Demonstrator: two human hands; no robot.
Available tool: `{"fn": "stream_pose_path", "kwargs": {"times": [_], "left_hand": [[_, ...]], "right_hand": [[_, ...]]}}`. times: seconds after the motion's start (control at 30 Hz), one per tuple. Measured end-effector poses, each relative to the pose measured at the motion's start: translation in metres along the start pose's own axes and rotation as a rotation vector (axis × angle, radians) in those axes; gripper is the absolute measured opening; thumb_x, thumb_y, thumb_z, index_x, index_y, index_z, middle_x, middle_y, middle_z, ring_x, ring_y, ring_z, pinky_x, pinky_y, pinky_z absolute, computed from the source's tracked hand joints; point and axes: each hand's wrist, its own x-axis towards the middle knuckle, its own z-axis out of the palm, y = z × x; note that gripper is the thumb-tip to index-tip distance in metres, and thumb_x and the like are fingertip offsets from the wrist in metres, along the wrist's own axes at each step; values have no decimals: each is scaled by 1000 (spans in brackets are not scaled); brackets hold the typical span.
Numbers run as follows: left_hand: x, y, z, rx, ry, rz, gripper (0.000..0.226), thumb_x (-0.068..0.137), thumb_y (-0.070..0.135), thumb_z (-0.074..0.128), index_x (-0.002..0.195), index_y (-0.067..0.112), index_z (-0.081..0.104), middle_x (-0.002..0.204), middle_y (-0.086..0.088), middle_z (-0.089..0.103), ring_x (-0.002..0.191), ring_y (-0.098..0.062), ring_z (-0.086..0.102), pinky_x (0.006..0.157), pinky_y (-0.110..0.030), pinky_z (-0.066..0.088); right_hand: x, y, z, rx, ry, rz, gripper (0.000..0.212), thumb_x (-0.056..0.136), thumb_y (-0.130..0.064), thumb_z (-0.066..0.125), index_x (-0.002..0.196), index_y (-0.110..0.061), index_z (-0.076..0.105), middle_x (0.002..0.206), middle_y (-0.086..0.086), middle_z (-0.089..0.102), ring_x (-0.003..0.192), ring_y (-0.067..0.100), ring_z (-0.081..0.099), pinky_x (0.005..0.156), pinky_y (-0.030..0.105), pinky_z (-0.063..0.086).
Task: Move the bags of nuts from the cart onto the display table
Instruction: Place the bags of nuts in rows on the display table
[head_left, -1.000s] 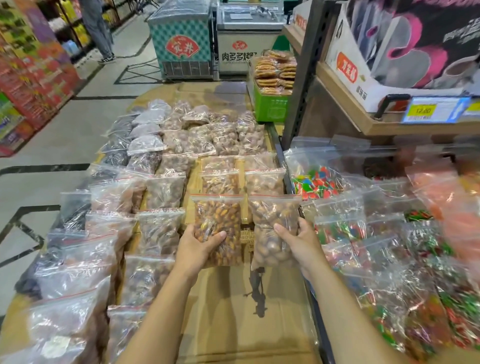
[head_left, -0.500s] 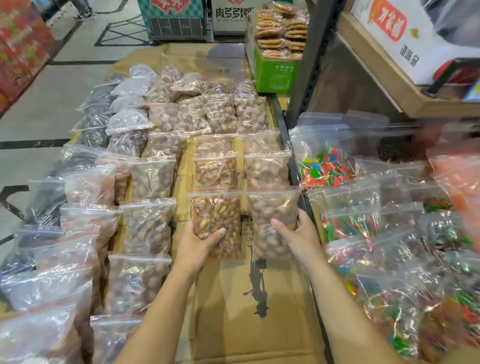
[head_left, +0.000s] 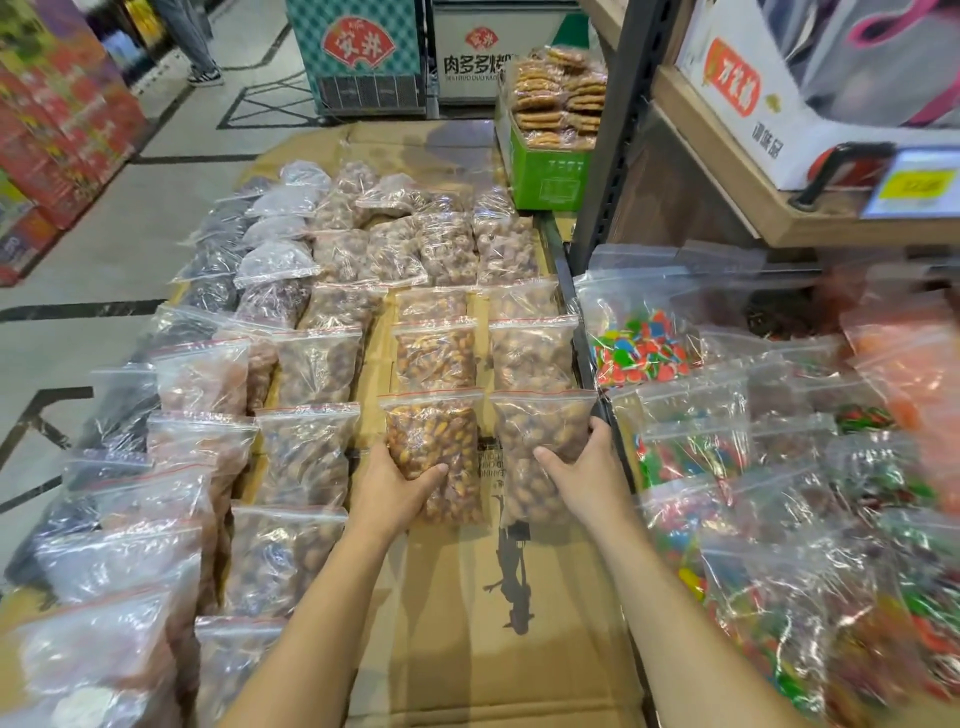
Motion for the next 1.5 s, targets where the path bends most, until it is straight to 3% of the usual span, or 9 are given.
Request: {"fn": "stream_pose_path", "kwargs": {"times": [0.17,0.33,0.63,0.8,0.97,1.13,1.3,1.5], "left_hand": [[-9,6,-9,151,14,24,73,79,43,83,137,14,49,126,-8,65,115,-31,66,97,-48,58],[-41,29,-21,459,-18,112,65,94,46,71,143,10,47,138,-13,57,127,-35,56,103,-47,50],[-98,50,-39,777,11,285,60,104,47,51,150,11,43,156,-12,47,143,-35,43,116,-50,40],[-120,55,-45,847,21,399,63,106,43,46,160,15,33,164,-9,41,149,-35,38,122,-51,32],[-136,50,-55,876,10,512,66,106,42,45,164,14,29,169,-8,33,156,-33,30,126,-54,26],[-154,38,-59,883,-69,587,63,105,44,45,159,13,34,170,-12,31,156,-38,28,123,-56,30],[-188,34,-46,893,-174,714,53,101,45,51,146,16,46,159,-7,45,149,-33,36,120,-49,33],[-235,42,-11,936,-261,830,65,101,51,55,154,16,40,161,-9,43,150,-35,36,119,-50,34]], "right_hand": [[-11,-16,-18,-213,-3,-60,87,101,-50,69,166,-13,24,167,11,38,151,32,41,121,49,40],[-31,-29,-31,-513,-25,-167,69,103,-52,62,155,-12,39,156,14,46,144,33,44,120,48,41],[-94,-44,-47,-826,-70,-321,73,110,-45,45,169,-11,18,170,15,27,153,37,33,127,53,24],[-130,-46,-49,-897,1,-343,71,110,-40,37,169,-7,15,169,20,31,147,41,39,121,53,33],[-168,-47,-49,-887,49,-295,71,109,-48,44,167,-12,25,162,17,40,150,39,37,125,56,25],[-218,-38,-48,-889,79,-196,59,108,-48,47,153,-10,41,154,16,46,147,40,38,119,55,33],[-264,-19,-48,-913,95,-52,68,109,-51,46,162,-12,31,165,15,38,153,38,33,126,53,25],[-306,31,-72,-853,141,66,77,109,-54,47,168,-12,21,175,17,21,160,39,21,128,55,20]]}}
